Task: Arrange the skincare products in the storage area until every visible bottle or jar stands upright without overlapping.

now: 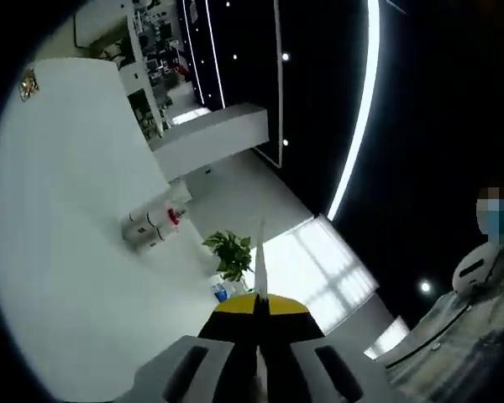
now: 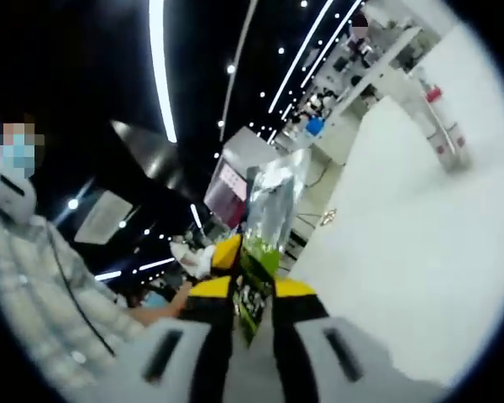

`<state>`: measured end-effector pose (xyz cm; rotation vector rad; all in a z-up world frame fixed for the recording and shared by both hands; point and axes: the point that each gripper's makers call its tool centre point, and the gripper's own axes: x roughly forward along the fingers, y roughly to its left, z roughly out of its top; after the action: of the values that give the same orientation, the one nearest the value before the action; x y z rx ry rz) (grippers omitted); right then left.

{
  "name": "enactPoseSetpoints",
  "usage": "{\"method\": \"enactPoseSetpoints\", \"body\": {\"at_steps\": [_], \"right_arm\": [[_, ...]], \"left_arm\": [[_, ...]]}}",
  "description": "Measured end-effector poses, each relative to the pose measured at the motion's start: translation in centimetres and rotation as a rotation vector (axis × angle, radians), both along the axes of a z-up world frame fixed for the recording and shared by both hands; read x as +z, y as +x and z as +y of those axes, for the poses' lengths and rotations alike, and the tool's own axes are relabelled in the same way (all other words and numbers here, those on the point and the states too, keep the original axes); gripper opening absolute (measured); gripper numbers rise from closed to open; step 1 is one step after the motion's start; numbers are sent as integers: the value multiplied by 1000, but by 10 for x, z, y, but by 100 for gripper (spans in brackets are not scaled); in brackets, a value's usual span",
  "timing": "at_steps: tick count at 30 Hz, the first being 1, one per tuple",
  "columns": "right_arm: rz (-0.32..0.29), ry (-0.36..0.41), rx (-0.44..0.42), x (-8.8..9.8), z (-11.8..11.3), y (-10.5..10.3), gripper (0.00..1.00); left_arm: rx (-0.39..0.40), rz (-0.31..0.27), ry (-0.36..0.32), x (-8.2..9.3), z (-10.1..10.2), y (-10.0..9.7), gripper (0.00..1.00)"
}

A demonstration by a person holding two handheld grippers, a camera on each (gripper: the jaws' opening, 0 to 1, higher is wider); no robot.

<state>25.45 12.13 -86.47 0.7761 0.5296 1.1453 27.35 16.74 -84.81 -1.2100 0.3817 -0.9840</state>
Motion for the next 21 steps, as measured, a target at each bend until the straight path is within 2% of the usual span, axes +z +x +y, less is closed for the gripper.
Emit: {"method": "enactPoseSetpoints", "body": {"at_steps": [2, 3, 4, 5, 8, 10, 12, 14, 17, 21], "right_arm": [[6, 14, 1, 2, -1, 1, 8], [2, 12, -2, 1, -2, 2, 2], [-28, 24, 18, 4, -3, 1, 1], [25, 44, -3, 3, -6, 2, 1], [30, 58, -22, 4, -11, 5, 0], [44, 70, -34, 5, -14, 6, 0], [32, 67, -45, 8, -15, 7, 0], [32, 69, -43, 9, -14, 6, 0], [31, 85, -37, 12, -14, 6, 0], [48, 102, -44, 13, -16, 8, 0]], "left_arm": [[-1, -3, -21, 3, 0, -1, 1], [-13, 3, -43, 4, -2, -2, 1], [-52, 25, -68, 5, -5, -7, 2], [-38, 33, -66, 3, -5, -4, 2], [-73, 63, -23, -6, -10, -8, 4], [-122, 48, 35, -12, -16, -15, 4], [-160, 56, 86, -18, -18, -19, 5], [-170, 54, 84, -14, -18, -18, 6], [-239, 50, 91, -11, -20, -26, 9], [-286, 59, 138, -20, -24, -33, 13]]}}
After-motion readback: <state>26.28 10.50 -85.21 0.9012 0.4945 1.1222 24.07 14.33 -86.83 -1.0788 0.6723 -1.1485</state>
